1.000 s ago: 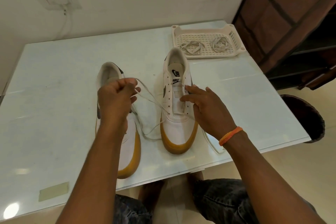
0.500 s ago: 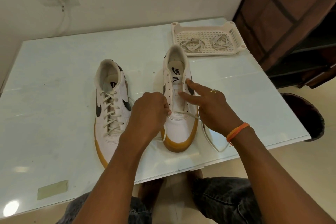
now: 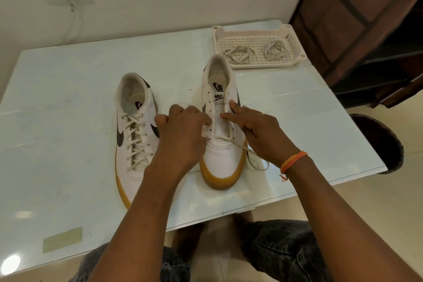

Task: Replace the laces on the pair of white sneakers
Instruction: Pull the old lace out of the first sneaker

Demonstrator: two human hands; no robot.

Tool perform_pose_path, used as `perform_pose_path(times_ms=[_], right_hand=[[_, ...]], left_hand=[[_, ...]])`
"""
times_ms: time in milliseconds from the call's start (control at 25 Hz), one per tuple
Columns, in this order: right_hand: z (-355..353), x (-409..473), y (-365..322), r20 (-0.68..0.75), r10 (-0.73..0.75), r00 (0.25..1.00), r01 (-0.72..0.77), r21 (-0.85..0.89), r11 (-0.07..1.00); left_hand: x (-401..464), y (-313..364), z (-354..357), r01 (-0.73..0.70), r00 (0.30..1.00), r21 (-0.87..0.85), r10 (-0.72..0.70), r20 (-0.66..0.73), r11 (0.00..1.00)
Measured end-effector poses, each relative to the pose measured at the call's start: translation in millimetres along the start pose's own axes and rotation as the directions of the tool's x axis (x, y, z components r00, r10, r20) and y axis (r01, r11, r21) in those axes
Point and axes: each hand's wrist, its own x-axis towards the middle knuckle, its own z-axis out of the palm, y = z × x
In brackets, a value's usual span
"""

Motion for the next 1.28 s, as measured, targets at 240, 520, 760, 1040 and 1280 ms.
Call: perform_pose_path(times_ms=[240,520,760,1040,1280], right_hand=[[-4.9,0.8,0.3,0.005,0.034,0.999,-0.035,0.012,0.999],[-7.1,2.0,-4.2,0.024,0.075,0.997,-0.076,0.042,0.996],[-9.5,3.1,-8.3,0.050,0.120,0.992,-0.123,0.068,0.990],[-11.0,2.7,-11.4,0.053,0.126,0.991,-0.128,0.052,0.990],[-10.4,0.2,-10.1,0.029,0.126,0.992,-0.127,0.041,0.991]], left_hand=[[0.8,-9.0,-2.0,0.130,0.991,-0.328,-0.137,0.001,0.936],[0.2,-26.9,-24.5,0.280,0.805,-0.753,-0.573,-0.155,0.596],[-0.7,-7.0,7.1,0.120,0.974,-0.342,-0.044,0.224,0.932],[0.5,3.9,5.3,0.227,0.968,-0.325,-0.178,0.174,0.918],[1.3,-28.5,-27.3,0.257,0.835,-0.816,-0.543,-0.082,0.517]])
